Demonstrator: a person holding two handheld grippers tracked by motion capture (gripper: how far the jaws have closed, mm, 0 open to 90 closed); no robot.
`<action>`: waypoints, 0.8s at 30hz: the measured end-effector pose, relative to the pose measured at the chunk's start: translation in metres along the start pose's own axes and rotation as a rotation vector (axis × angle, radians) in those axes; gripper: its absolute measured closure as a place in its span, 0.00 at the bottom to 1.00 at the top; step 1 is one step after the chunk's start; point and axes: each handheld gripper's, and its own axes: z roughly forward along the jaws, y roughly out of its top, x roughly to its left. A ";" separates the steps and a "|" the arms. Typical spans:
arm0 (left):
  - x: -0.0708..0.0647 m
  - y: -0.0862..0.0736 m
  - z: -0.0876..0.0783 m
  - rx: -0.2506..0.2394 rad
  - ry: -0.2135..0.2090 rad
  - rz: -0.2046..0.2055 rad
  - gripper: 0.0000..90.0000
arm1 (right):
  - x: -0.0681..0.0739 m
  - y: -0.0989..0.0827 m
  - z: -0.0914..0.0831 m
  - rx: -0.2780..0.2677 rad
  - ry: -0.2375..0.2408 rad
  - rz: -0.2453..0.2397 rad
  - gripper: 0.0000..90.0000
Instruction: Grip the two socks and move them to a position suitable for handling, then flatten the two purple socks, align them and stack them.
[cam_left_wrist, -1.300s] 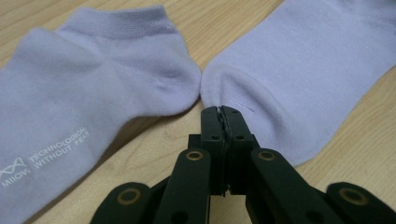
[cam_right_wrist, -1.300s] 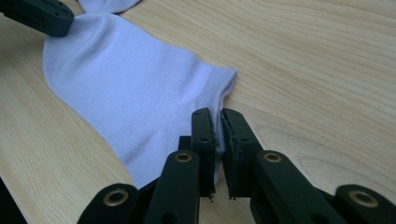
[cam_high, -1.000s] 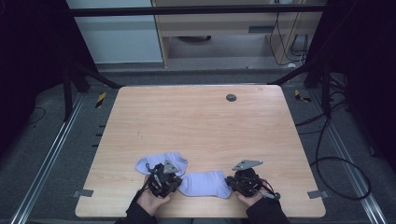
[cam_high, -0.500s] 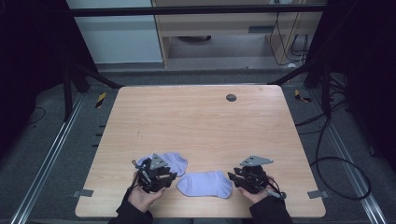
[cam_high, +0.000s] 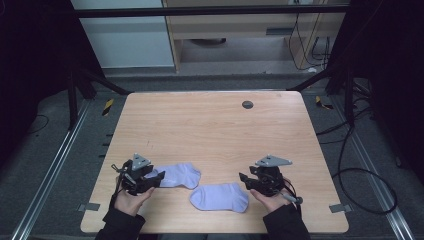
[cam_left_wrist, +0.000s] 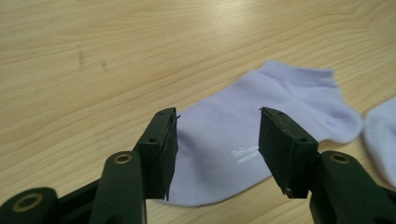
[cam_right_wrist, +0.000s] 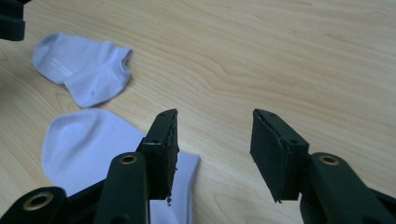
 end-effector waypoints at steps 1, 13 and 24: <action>0.004 -0.001 0.000 0.003 0.005 -0.010 0.51 | 0.003 0.003 0.002 -0.004 0.003 0.001 0.57; 0.028 -0.009 0.009 0.007 0.056 -0.053 0.46 | 0.033 0.033 0.037 0.007 0.030 -0.015 0.54; 0.039 -0.014 0.020 0.022 0.068 -0.079 0.48 | 0.057 0.045 0.074 0.029 0.028 -0.021 0.54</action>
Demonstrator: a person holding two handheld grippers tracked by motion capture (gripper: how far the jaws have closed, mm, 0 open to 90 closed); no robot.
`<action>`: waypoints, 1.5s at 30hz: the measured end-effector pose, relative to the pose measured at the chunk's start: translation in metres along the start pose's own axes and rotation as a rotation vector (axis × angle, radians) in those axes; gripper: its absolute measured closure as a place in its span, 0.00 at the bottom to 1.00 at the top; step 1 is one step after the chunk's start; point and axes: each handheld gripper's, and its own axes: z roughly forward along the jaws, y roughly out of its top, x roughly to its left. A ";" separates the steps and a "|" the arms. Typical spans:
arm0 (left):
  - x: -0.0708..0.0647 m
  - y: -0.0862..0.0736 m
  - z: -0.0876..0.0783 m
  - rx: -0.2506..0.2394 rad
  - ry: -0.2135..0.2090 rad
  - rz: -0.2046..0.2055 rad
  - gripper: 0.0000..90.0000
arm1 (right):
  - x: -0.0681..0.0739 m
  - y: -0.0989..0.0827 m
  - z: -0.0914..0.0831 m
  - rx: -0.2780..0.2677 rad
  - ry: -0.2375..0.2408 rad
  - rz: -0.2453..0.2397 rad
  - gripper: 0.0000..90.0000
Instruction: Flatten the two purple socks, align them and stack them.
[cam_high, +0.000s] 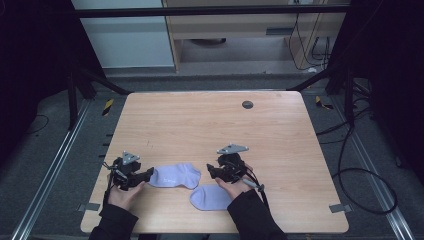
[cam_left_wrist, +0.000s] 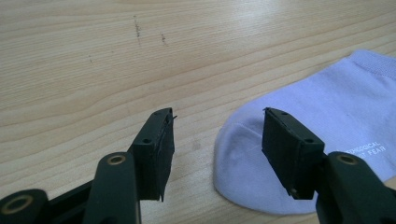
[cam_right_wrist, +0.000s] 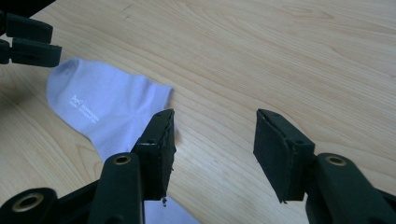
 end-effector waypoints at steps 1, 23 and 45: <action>0.001 0.000 0.000 -0.004 -0.006 -0.003 0.48 | 0.002 0.001 0.002 0.002 0.002 0.000 0.54; -0.001 -0.008 0.012 0.093 -0.034 0.020 0.66 | 0.031 -0.004 0.063 0.119 0.024 -0.046 0.63; -0.004 -0.001 0.001 0.068 -0.080 -0.001 0.96 | 0.039 -0.005 0.063 0.107 0.008 -0.049 0.97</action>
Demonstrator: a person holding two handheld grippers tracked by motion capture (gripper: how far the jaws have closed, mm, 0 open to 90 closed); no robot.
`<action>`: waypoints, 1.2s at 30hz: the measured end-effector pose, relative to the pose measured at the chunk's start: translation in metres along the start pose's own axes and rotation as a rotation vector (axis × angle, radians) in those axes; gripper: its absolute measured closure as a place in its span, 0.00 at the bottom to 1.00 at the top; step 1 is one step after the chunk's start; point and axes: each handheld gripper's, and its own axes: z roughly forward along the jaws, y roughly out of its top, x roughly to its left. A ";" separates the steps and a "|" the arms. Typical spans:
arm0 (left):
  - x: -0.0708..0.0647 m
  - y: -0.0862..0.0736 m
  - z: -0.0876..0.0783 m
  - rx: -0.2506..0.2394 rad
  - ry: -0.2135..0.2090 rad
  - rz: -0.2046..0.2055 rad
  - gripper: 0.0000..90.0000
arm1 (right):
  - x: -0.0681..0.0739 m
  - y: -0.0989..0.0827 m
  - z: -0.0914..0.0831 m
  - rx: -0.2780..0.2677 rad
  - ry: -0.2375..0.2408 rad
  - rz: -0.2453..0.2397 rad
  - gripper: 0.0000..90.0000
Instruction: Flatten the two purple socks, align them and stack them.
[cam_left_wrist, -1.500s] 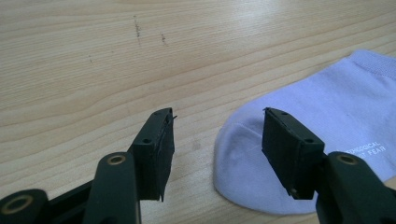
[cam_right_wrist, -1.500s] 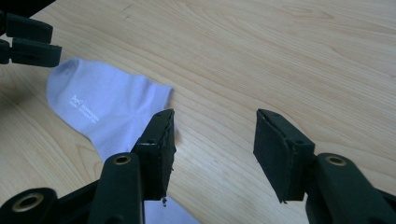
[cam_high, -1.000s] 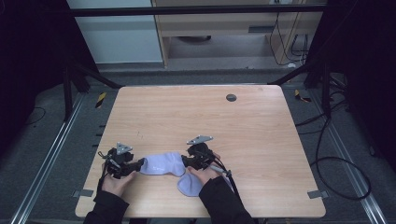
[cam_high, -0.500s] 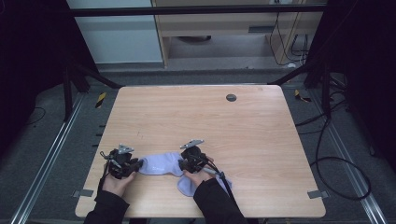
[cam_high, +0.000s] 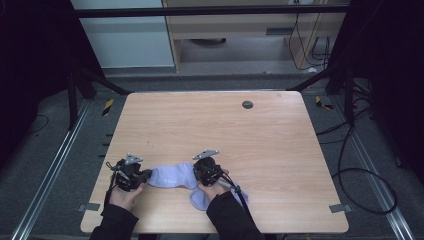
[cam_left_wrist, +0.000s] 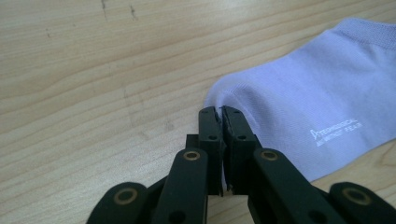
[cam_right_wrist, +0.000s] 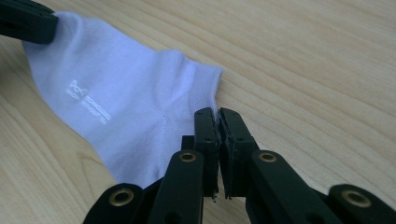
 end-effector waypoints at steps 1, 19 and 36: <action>0.000 0.001 -0.002 -0.006 -0.001 -0.001 0.96 | 0.000 0.001 -0.003 -0.008 0.007 0.003 0.97; -0.031 0.020 -0.035 -0.119 -0.072 0.042 0.96 | -0.009 0.011 -0.066 -0.078 0.047 -0.037 0.97; -0.088 0.024 -0.034 -0.087 -0.156 0.140 0.96 | -0.037 -0.017 -0.114 -0.075 0.022 -0.030 0.97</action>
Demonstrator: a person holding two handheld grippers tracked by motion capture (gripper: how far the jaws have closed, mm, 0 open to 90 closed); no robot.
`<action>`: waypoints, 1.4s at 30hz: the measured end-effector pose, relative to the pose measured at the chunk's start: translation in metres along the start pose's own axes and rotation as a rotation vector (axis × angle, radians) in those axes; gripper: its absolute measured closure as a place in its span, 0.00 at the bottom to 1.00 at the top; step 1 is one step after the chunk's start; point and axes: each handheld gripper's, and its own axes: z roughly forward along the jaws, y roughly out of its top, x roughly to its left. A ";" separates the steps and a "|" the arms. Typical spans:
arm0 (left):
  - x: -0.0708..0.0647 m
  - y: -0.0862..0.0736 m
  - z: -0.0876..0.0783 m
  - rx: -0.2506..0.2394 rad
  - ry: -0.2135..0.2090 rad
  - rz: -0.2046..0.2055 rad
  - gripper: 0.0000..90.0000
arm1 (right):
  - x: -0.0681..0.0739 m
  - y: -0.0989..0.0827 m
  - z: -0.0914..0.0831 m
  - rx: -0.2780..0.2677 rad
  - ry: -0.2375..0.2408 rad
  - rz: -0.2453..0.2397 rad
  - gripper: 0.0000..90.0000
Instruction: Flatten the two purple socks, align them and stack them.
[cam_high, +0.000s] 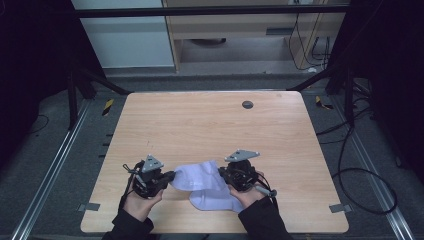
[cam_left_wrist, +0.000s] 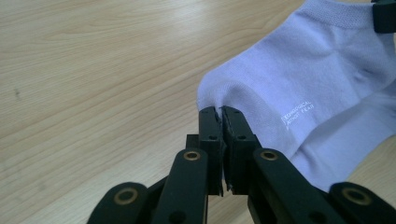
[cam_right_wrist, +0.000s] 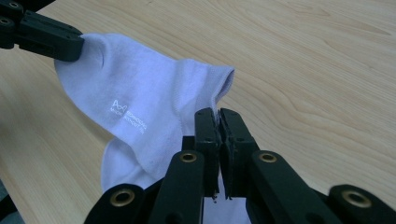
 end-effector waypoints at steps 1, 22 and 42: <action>-0.002 0.000 0.001 0.003 -0.003 0.005 0.96 | -0.001 -0.002 -0.003 0.002 -0.002 0.005 0.97; -0.040 -0.005 0.022 0.083 -0.073 0.085 0.96 | -0.020 -0.044 -0.029 0.040 -0.019 0.051 0.97; -0.051 -0.013 0.037 0.134 -0.097 0.103 0.96 | -0.025 -0.063 -0.027 0.097 -0.021 0.064 0.97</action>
